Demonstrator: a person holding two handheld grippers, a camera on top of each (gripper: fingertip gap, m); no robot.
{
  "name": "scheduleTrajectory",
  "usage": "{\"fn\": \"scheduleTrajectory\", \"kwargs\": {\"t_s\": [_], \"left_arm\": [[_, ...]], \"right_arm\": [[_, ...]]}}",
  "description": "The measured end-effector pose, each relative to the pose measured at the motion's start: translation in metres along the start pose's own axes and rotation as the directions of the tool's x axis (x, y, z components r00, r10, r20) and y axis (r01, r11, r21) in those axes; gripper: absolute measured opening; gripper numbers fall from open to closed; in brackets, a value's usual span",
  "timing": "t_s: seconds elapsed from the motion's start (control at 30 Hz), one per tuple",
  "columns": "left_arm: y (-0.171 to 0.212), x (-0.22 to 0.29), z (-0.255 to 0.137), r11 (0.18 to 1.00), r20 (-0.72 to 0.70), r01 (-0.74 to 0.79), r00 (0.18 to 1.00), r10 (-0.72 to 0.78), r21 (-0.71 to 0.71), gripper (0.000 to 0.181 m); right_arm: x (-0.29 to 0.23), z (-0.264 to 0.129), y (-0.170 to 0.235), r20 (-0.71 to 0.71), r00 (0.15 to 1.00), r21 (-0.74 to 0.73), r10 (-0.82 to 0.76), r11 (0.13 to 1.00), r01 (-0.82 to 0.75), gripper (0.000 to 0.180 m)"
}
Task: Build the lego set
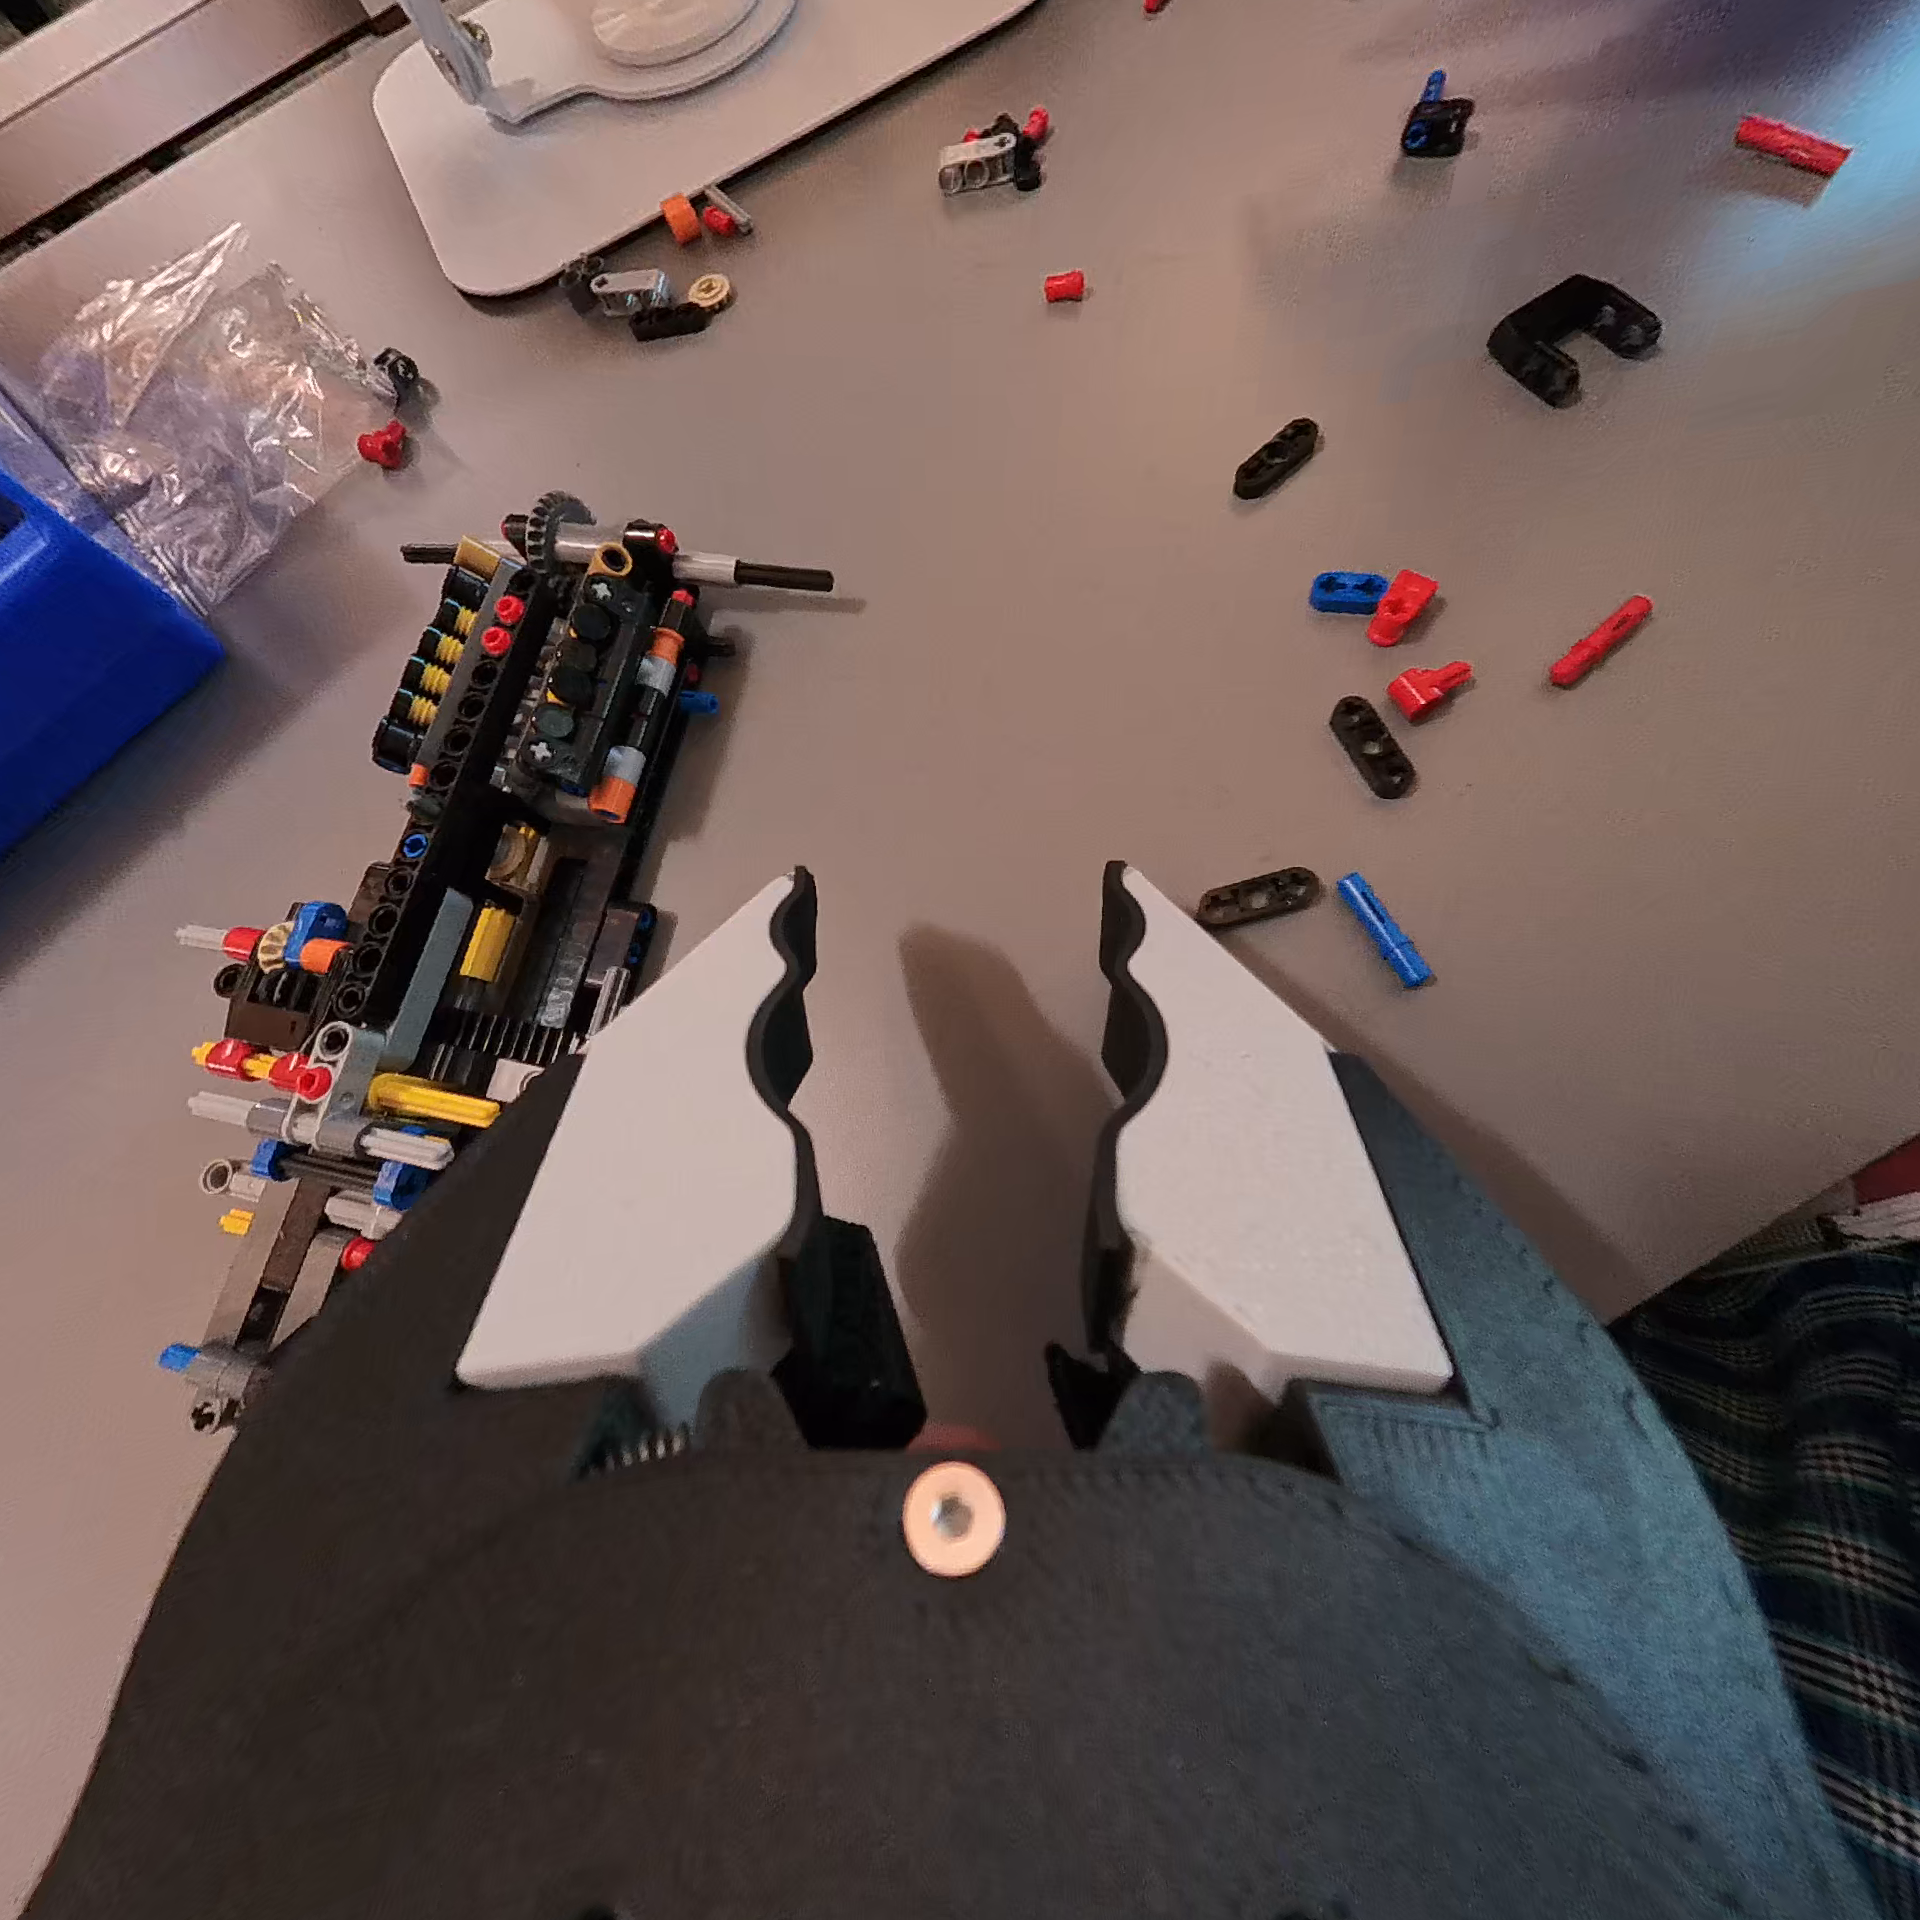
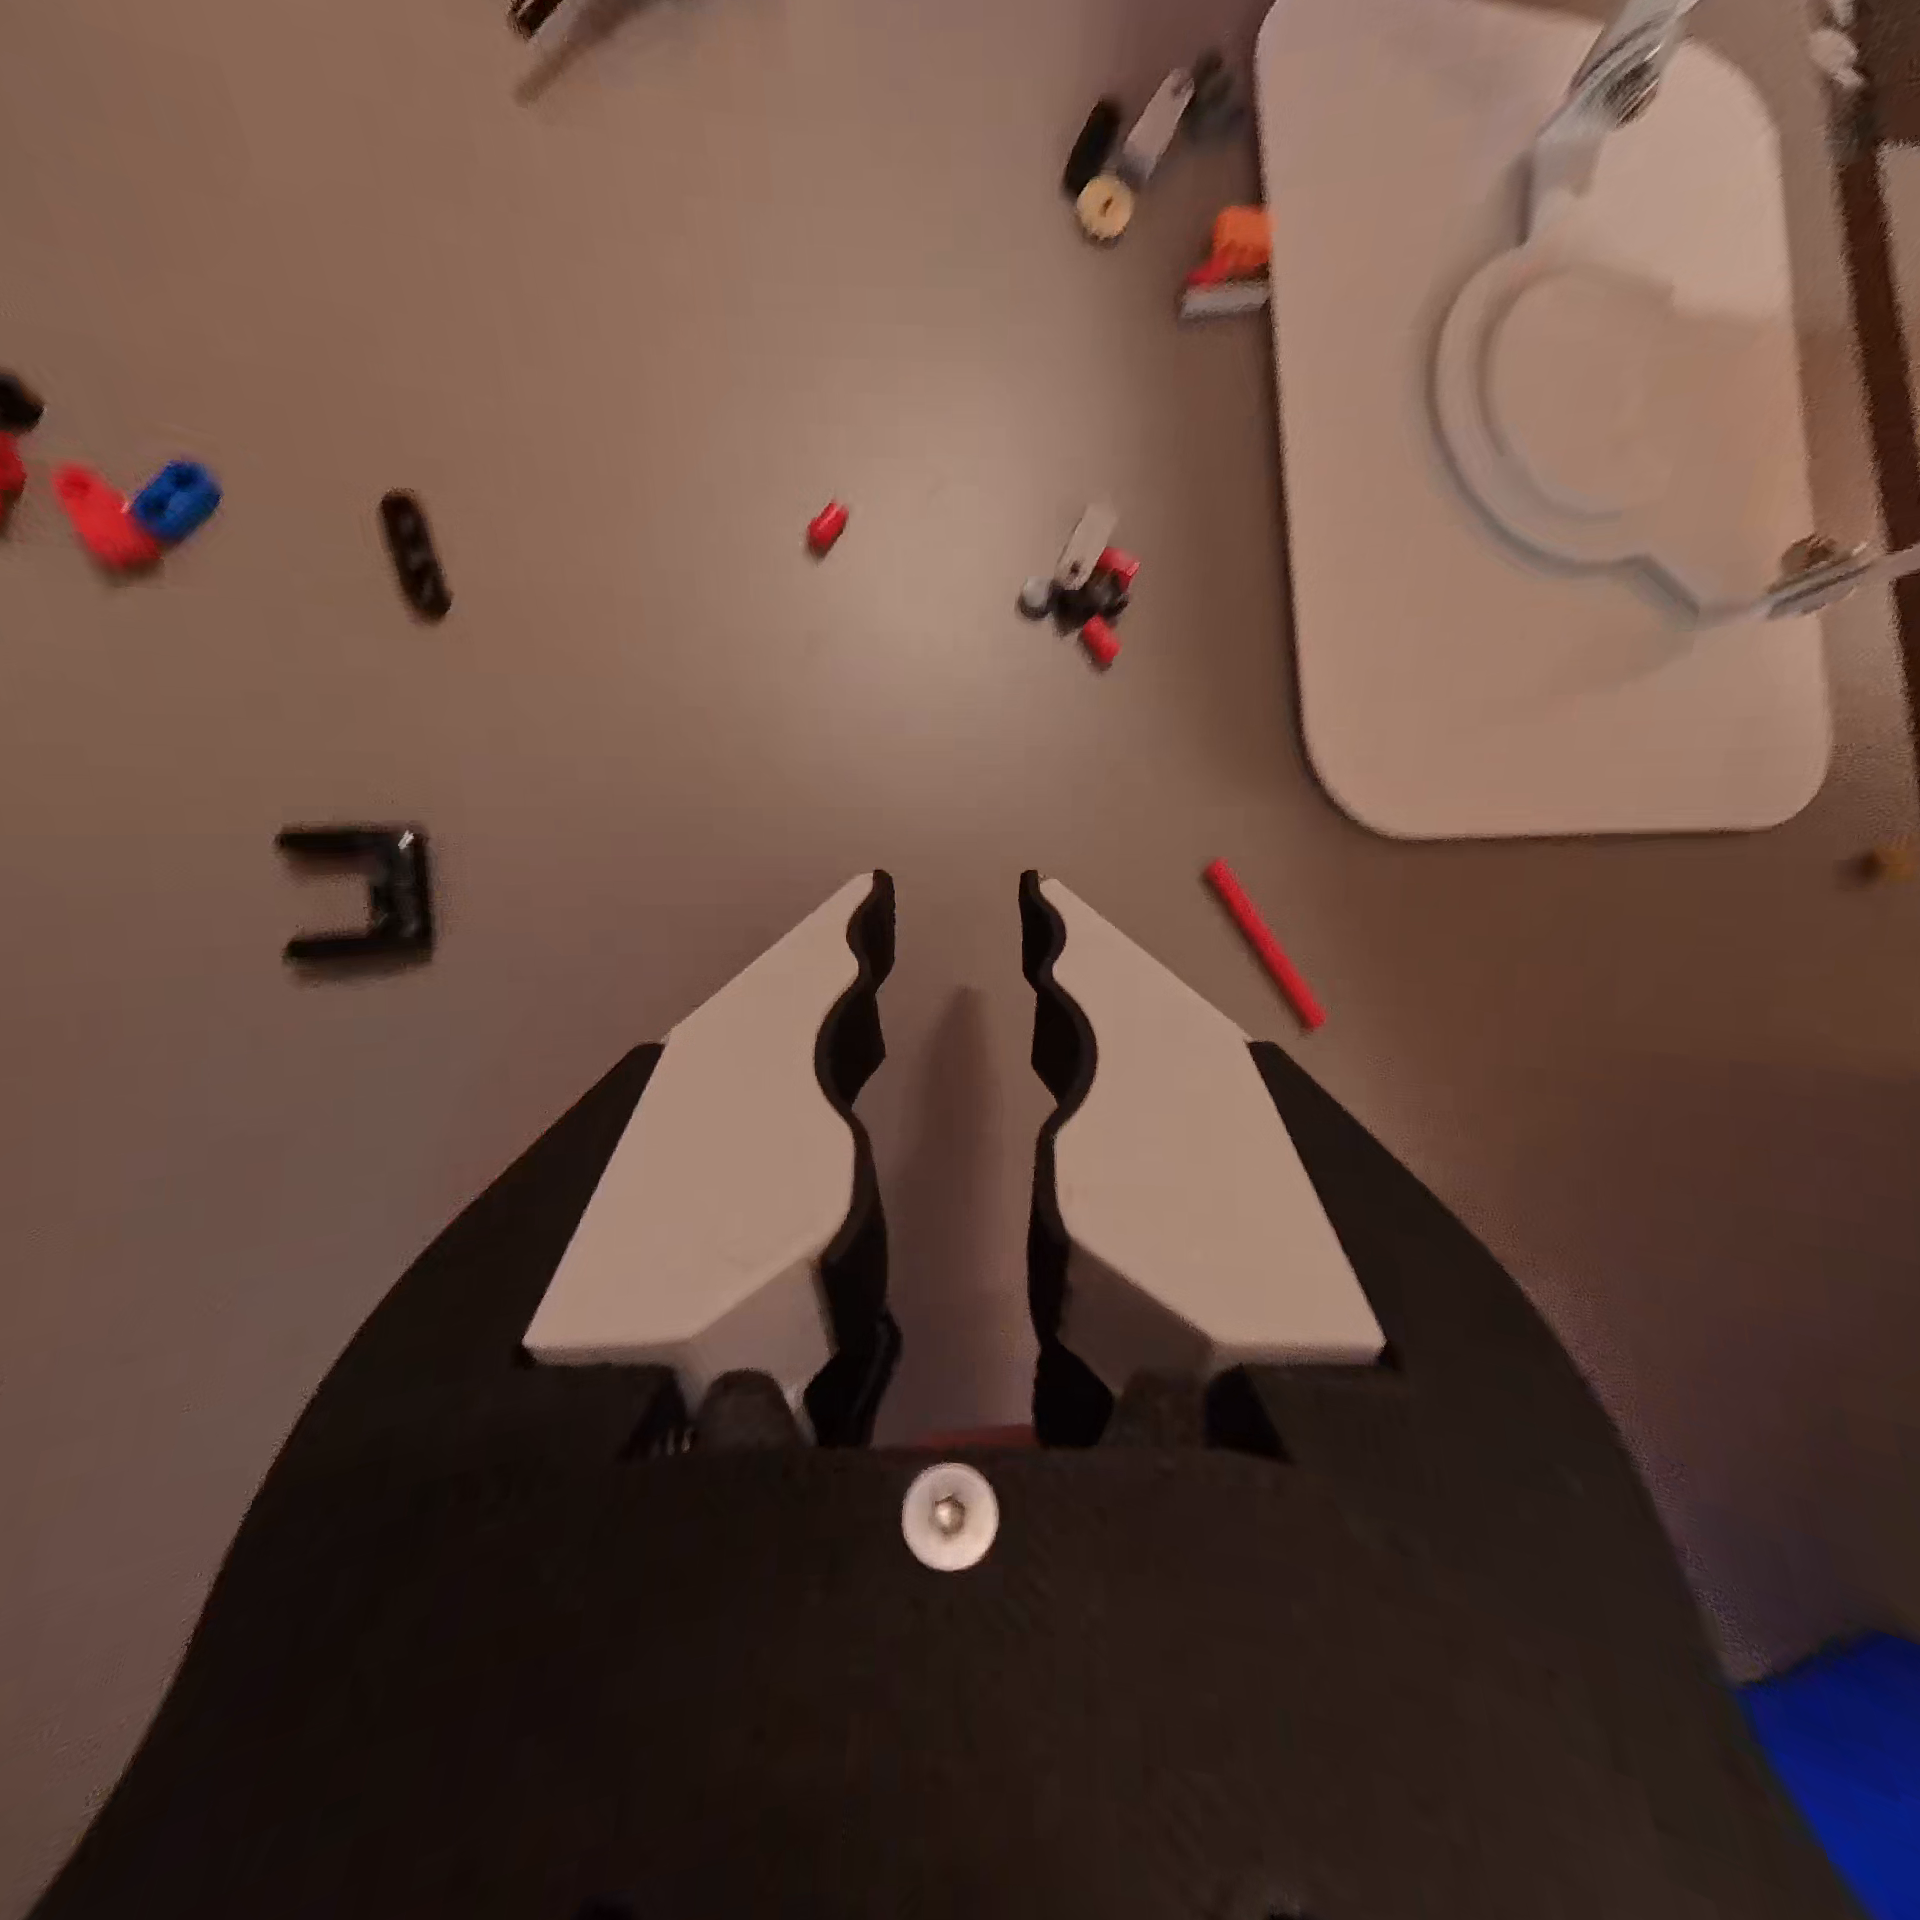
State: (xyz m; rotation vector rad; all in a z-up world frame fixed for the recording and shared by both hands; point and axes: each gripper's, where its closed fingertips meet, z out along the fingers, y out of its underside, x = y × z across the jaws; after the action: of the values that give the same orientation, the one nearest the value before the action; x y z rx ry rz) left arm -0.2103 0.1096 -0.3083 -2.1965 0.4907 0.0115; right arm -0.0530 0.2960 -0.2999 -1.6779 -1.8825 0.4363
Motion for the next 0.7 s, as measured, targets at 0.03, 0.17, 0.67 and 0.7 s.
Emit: {"fn": "scheduleTrajectory", "kwargs": {"t_s": [0.03, 0.17, 0.67, 0.7], "left_arm": [[0.0, 0.0, 0.0, 1.0, 0.002, 0.0, 1.0, 0.0, 0.002, 0.053], [0.001, -0.001, 0.0, 1.0, 0.006, 0.005, 1.0, -0.005, 0.006, 0.053], [0.002, -0.004, 0.002, 0.993, -0.039, 0.105, 0.994, -0.103, 0.055, 0.053], [0.002, -0.005, 0.002, 0.991, -0.047, 0.118, 0.992, -0.115, 0.063, 0.052]], "right_arm": [[0.004, 0.005, -0.008, 0.003, 1.0, 0.012, 0.0, 1.0, 0.0, 0.022], [0.013, 0.03, -0.04, 0.03, 1.0, 0.053, 0.001, 0.999, -0.002, 0.024], [0.036, 0.131, -0.135, 0.071, 0.994, 0.094, -0.082, 0.993, 0.075, 0.054], [0.036, 0.135, -0.137, 0.084, 0.993, 0.101, -0.085, 0.992, 0.076, 0.055]]}}
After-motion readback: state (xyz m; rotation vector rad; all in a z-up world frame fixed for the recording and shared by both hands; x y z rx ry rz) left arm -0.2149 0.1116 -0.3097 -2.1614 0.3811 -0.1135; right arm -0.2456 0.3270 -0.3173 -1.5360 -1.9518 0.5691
